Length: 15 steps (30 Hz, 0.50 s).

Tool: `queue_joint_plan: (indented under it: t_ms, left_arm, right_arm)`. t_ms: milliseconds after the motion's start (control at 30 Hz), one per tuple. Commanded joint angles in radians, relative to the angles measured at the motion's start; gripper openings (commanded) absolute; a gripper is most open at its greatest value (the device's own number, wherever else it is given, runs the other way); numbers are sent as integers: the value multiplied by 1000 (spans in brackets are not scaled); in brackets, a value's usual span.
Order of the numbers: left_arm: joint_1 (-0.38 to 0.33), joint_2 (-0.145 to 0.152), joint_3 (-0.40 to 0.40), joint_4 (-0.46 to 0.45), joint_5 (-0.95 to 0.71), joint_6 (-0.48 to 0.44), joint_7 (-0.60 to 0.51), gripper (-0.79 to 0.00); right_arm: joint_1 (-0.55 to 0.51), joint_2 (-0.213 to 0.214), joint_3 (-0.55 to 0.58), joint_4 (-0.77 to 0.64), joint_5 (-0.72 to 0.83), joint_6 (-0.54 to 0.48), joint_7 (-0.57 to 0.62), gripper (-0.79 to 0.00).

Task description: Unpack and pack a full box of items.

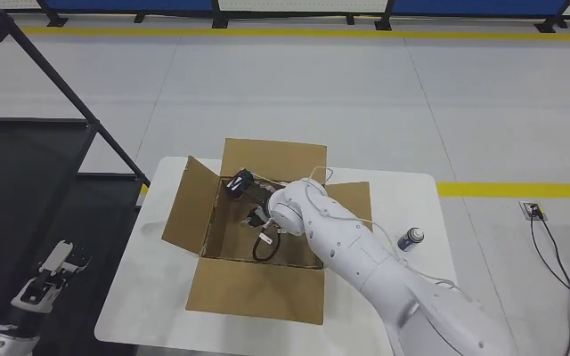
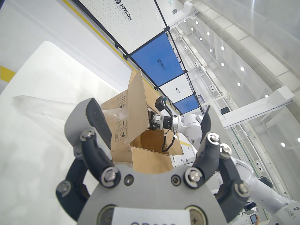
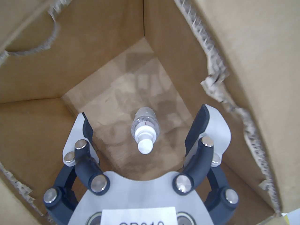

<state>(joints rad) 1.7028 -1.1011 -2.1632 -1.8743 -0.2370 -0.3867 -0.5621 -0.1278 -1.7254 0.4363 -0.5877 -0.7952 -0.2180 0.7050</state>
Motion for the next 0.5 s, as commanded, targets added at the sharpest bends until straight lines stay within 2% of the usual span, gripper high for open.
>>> queue_joint_plan:
  t_ms: [0, 133, 233, 333, 467]
  left_arm:
    - [-2, 0, 4, -2, 1, 2, -1, 0]
    - [-7, 1, 16, -10, 7, 5, -3, 0]
    - [-12, 1, 27, -20, 14, 7, -7, 0]
    - [-15, 1, 37, -29, 23, 9, -7, 0]
    - [-18, 2, 53, -38, 35, 13, -6, 0]
  right_arm:
    - [-5, 18, 18, -55, -18, -2, 4, 0]
    - [-68, 84, 79, -268, -96, 34, 16, 0]
    - [-180, 162, 172, -522, -216, 116, 57, 0]
    - [-363, 250, 322, -832, -383, 214, 151, 0]
    - [-663, 343, 599, -1202, -561, 248, 251, 0]
